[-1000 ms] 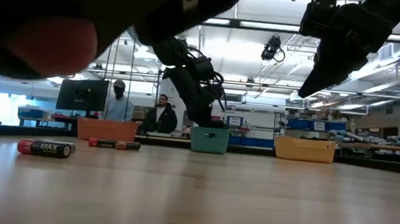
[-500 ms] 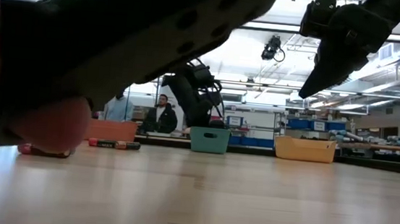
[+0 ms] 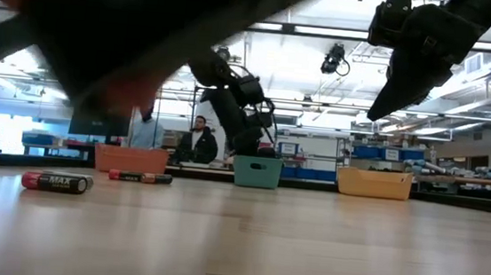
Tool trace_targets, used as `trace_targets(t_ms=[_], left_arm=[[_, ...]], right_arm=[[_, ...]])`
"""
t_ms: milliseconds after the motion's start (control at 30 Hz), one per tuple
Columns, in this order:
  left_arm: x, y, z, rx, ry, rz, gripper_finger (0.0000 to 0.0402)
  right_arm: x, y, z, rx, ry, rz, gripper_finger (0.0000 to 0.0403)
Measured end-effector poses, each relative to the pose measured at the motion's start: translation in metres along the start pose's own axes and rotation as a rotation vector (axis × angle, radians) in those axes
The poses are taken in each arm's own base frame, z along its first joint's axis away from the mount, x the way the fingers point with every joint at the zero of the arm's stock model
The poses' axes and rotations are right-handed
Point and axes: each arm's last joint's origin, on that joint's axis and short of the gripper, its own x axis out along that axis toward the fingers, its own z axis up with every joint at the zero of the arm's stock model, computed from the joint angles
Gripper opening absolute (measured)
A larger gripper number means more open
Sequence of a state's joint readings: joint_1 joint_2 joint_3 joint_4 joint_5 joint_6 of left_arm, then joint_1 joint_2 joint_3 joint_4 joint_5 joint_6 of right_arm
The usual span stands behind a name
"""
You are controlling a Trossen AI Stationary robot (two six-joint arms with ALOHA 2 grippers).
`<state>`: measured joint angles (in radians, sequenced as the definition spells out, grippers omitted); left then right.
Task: Sort batteries
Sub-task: Put the brown-black battery in the orange bin
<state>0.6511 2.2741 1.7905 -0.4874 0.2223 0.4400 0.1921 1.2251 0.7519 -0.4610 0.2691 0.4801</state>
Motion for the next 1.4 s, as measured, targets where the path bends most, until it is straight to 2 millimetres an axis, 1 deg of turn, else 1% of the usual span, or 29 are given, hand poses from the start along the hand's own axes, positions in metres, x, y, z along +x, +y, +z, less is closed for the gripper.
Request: trace_targets(t_ms=[100,167,267,400,500,567,700,833,933,1067,1167,1300,1400], left_arm=[[-0.014,-0.006,0.015,0.034,-0.061,0.019,0.0095],[-0.027,-0.009,0.026,0.055,-0.122,0.029,0.0062],[-0.047,-0.016,0.035,0.081,-0.218,0.017,0.0013],[-0.068,-0.029,0.036,0.120,-0.342,0.036,0.0010],[-0.084,-0.044,0.026,0.135,-0.442,0.063,0.0007],[-0.095,-0.055,0.016,0.130,-0.508,0.074,0.0005],[-0.113,-0.082,-0.012,0.118,-0.599,0.086,0.0006],[-0.133,-0.113,-0.038,0.132,-0.690,0.094,0.0006],[-0.144,-0.133,-0.059,0.137,-0.711,0.110,0.0007],[-0.153,-0.154,-0.082,0.130,-0.747,0.117,0.0007],[-0.154,-0.162,-0.097,0.106,-0.741,0.113,0.0007],[-0.152,-0.170,-0.108,0.096,-0.719,0.126,0.0007],[-0.149,-0.172,-0.113,0.092,-0.709,0.139,0.0007]], right_arm=[[-0.005,0.001,0.004,-0.002,0.017,-0.007,0.0023],[-0.011,0.003,0.007,0.002,0.032,-0.011,0.0026],[-0.019,0.007,0.011,0.001,0.048,-0.011,0.0035],[-0.024,0.014,0.006,-0.003,0.084,-0.006,0.0054],[-0.027,0.019,-0.002,0.020,0.126,-0.013,0.0071],[-0.030,0.022,-0.008,0.034,0.154,-0.019,0.0082],[-0.035,0.030,-0.019,0.033,0.198,-0.010,0.0104],[-0.042,0.039,-0.031,-0.033,0.276,0.039,0.0121],[-0.044,0.044,-0.040,-0.085,0.309,0.052,0.0125],[-0.039,0.043,-0.056,-0.121,0.393,0.080,0.0125],[-0.034,0.040,-0.065,-0.123,0.446,0.094,0.0124],[-0.030,0.041,-0.075,-0.150,0.472,0.142,0.0124],[-0.029,0.045,-0.081,-0.186,0.475,0.167,0.0124]])
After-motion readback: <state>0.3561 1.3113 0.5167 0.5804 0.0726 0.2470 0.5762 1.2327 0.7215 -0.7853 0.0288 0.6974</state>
